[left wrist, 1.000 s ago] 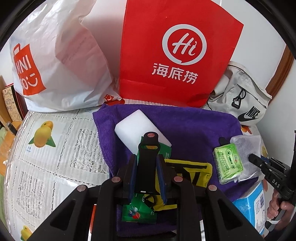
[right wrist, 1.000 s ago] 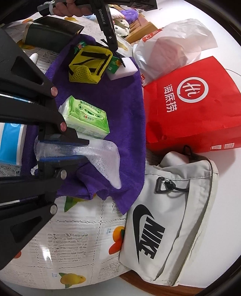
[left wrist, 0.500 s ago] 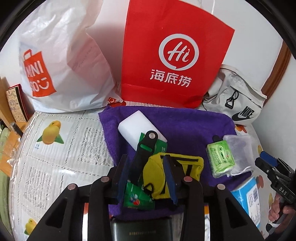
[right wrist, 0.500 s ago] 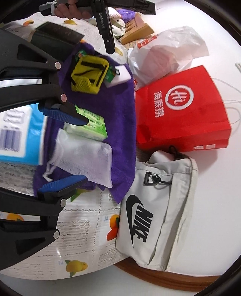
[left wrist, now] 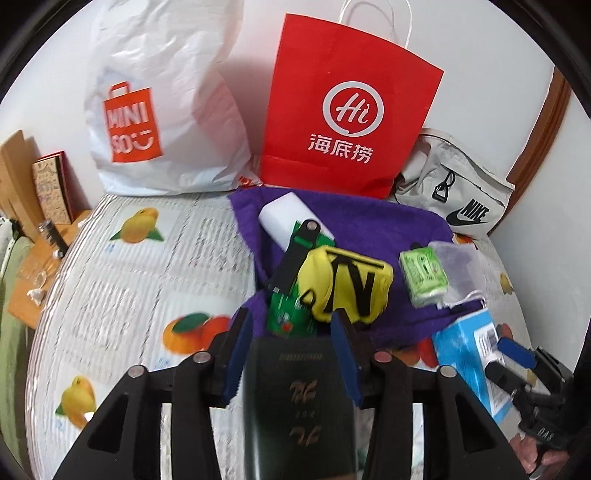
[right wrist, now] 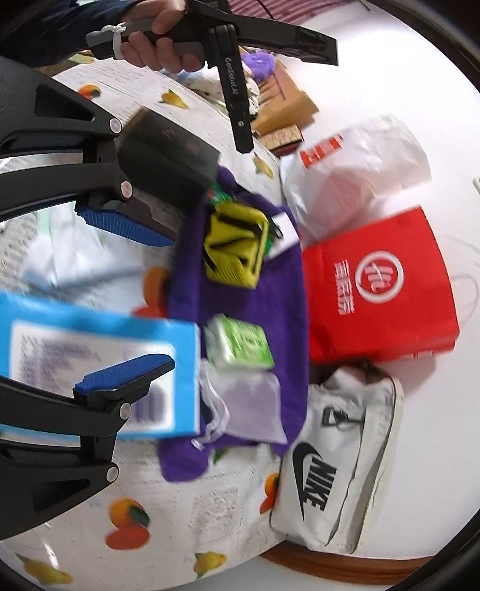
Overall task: Organize soft objects
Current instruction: 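Move the left tool back from the towel while the right tool moves toward the white glove, then grasp the white glove with the right tool while the left tool approaches the orange-print sachet, then grasp the orange-print sachet with the left tool, then lift the sachet with the left tool while the right tool carries the glove toward the towel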
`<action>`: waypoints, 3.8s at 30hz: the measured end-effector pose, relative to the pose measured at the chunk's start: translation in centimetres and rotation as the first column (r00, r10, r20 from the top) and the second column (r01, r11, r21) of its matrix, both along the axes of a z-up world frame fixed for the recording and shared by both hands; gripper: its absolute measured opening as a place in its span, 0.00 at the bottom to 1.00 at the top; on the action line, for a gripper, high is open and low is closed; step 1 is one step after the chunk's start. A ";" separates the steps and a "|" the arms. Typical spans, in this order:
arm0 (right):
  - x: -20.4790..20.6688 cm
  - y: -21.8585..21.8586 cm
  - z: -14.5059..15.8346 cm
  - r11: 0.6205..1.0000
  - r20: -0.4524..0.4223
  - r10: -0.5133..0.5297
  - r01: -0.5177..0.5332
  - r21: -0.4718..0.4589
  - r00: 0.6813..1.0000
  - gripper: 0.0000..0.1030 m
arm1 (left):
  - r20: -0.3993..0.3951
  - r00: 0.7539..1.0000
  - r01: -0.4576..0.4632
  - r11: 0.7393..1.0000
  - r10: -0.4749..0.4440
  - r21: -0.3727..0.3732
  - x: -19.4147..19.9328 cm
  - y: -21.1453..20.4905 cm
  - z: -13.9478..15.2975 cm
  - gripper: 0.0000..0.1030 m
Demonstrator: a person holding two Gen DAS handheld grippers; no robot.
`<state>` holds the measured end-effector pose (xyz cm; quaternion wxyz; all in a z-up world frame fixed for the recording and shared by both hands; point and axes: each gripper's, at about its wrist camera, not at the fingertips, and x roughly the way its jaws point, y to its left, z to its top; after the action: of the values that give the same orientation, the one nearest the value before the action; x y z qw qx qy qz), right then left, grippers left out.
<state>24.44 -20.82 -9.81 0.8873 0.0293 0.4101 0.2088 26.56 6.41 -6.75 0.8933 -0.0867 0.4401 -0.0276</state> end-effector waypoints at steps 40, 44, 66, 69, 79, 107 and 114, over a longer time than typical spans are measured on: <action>-7.2 9.2 -7.2 0.968 -0.050 0.104 -0.113 -0.223 0.993 0.20 | 0.045 0.999 0.029 0.997 -0.026 -0.078 -10.2 2.5 -0.9 0.54; -8.5 8.2 -5.9 0.977 -0.024 0.096 -0.099 -0.188 0.995 0.19 | 0.039 0.999 0.039 0.998 -0.037 -0.052 -11.8 1.6 -0.7 0.54; -18.4 -2.5 -1.4 1.000 0.101 -0.007 0.009 -0.028 0.995 0.19 | -0.109 0.978 0.175 0.984 -0.178 -0.035 -18.7 -8.8 -6.6 0.54; -18.6 -3.7 -2.0 0.999 0.085 -0.033 0.035 -0.032 0.996 0.19 | -0.131 0.971 0.197 0.980 -0.200 -0.038 -18.7 -10.1 -7.5 0.54; -18.3 -6.7 -3.7 0.996 0.040 -0.067 0.070 -0.061 0.997 0.19 | -0.118 0.959 0.259 0.966 -0.257 0.009 -18.4 -13.8 -9.2 0.76; -17.6 -5.4 -6.4 0.997 -0.040 -0.060 0.058 -0.057 0.997 0.19 | -0.054 0.976 0.212 0.976 -0.210 0.040 -18.3 -11.2 -8.7 0.31; -18.0 -4.6 -4.9 0.997 -0.012 -0.052 0.051 -0.058 0.999 0.19 | -0.041 0.986 0.166 0.985 -0.164 0.046 -18.3 -9.5 -7.2 0.31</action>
<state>6.48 -25.46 -14.69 0.8900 0.0158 0.4212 0.1738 8.28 -3.08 -13.92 0.8815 -0.0284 0.4629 -0.0889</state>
